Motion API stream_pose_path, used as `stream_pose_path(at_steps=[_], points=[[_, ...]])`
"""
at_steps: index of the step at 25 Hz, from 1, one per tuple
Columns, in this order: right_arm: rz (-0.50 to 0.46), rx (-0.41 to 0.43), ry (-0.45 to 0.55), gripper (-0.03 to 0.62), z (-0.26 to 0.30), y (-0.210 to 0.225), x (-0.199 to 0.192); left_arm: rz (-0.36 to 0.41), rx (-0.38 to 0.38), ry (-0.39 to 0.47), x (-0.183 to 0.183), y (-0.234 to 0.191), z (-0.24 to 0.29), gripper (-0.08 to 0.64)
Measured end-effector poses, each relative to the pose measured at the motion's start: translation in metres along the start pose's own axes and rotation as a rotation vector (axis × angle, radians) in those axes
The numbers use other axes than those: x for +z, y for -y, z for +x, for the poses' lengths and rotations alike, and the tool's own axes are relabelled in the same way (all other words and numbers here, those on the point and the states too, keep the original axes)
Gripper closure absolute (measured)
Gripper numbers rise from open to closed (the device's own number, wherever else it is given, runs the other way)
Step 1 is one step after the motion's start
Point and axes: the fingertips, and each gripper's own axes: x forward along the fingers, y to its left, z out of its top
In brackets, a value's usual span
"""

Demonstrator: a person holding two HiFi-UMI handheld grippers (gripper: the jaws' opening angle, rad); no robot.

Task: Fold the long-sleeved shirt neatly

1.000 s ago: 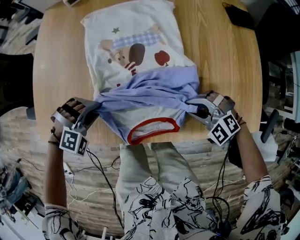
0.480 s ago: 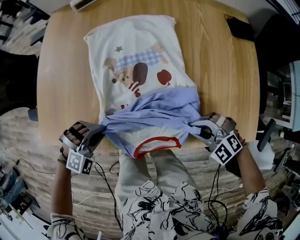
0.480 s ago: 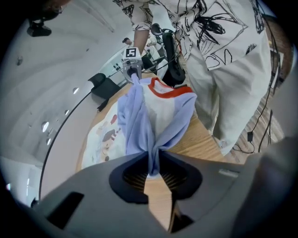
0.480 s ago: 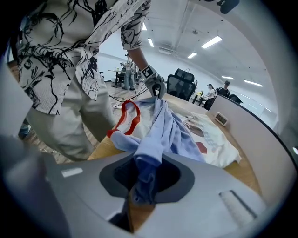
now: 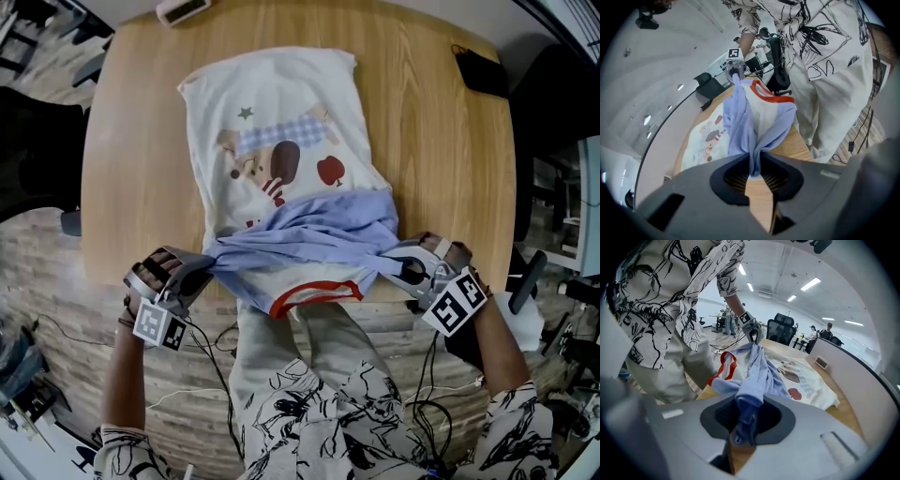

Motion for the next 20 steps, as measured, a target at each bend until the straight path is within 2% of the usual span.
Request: stream_pose_path(at_steps=[4,7,13,20], points=[[0.017,0.012,0.023,0.512,-0.006,0.018,0.007,-0.052,-0.009,0.021,0.006,-0.007,-0.004,0.497],[0.047,0.023,0.046,0.512,-0.011,0.040,0.018,-0.127,-0.004,0.060,0.011,-0.021,-0.010,0.497],[0.118,0.047,0.089,0.514,-0.011,0.116,0.040,-0.375,-0.029,0.212,0.014,-0.072,-0.026,0.497],[0.203,0.089,0.107,0.514,0.005,0.207,0.051,-0.662,-0.122,0.362,-0.012,-0.141,-0.031,0.495]])
